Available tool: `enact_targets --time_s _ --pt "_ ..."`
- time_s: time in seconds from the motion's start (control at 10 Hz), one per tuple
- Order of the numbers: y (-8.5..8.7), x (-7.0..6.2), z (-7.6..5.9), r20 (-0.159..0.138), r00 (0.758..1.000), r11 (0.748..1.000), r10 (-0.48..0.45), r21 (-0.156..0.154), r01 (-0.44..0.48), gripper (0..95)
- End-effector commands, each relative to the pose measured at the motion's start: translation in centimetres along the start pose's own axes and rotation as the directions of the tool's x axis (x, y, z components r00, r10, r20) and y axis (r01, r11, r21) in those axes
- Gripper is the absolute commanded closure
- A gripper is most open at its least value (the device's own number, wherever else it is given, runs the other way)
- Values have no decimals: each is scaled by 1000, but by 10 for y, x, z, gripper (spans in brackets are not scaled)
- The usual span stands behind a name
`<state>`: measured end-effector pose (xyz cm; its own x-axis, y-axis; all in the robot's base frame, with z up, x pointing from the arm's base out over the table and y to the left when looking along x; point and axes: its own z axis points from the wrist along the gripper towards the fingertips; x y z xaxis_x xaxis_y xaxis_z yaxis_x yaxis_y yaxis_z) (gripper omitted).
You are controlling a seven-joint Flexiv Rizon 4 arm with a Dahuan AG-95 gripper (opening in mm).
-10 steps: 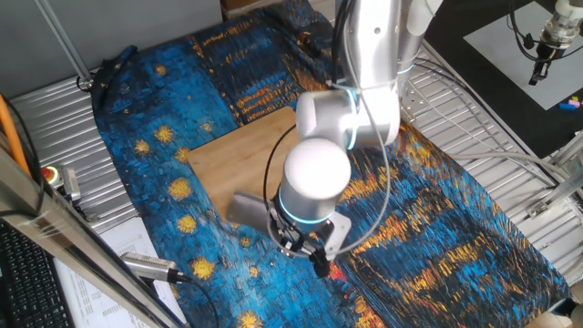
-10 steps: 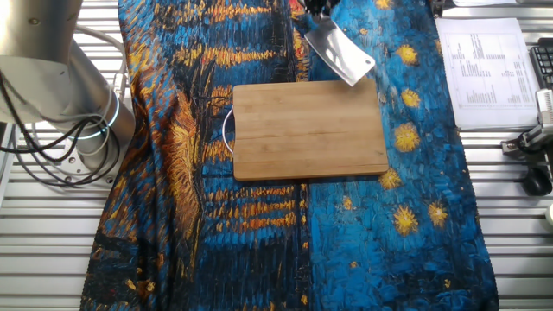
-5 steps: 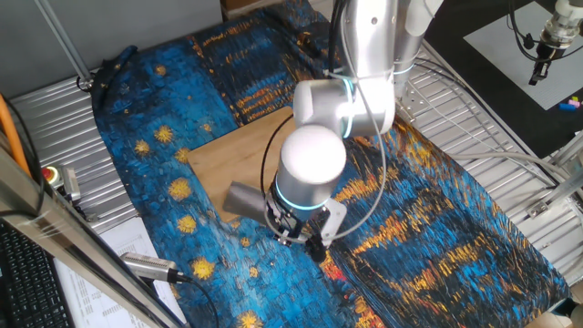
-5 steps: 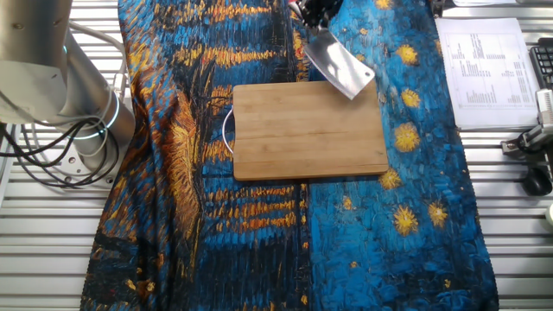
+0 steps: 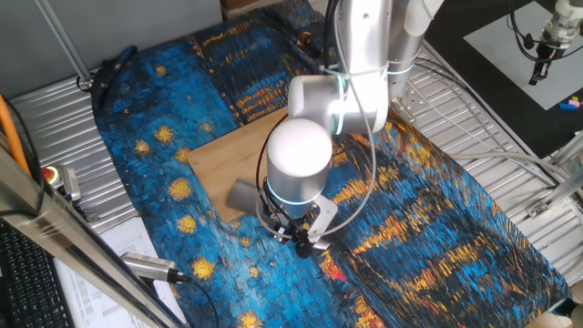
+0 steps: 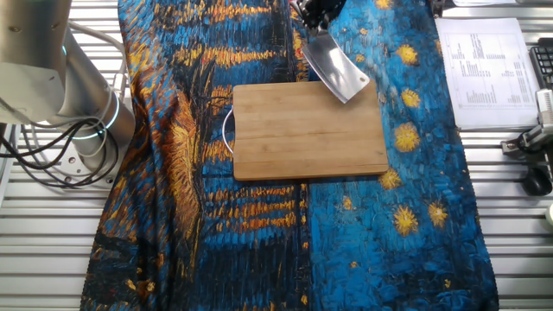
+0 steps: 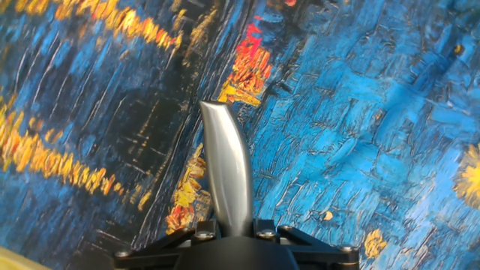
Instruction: Put the knife on the cutting board
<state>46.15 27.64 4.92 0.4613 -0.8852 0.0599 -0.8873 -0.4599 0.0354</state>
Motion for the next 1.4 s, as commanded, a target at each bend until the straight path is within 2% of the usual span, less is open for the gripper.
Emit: enact_targets --time_s 0.1,0.3,0.5,0.7,1.0,1.2,1.4 --pt "2 1 0 -7 1000 1000 4 0 -4 950" --pt "3 2 -1 -25 1000 1000 -12 -4 12 950" --pt "7 9 -2 -31 999 1000 -17 -5 17 950" --pt "16 24 -2 -17 999 1000 -28 8 28 950" --pt "27 45 0 -24 997 997 -70 15 70 950" --pt "31 57 1 -6 998 997 -69 25 70 950" --pt "31 57 1 41 999 1000 -5 13 4 950"
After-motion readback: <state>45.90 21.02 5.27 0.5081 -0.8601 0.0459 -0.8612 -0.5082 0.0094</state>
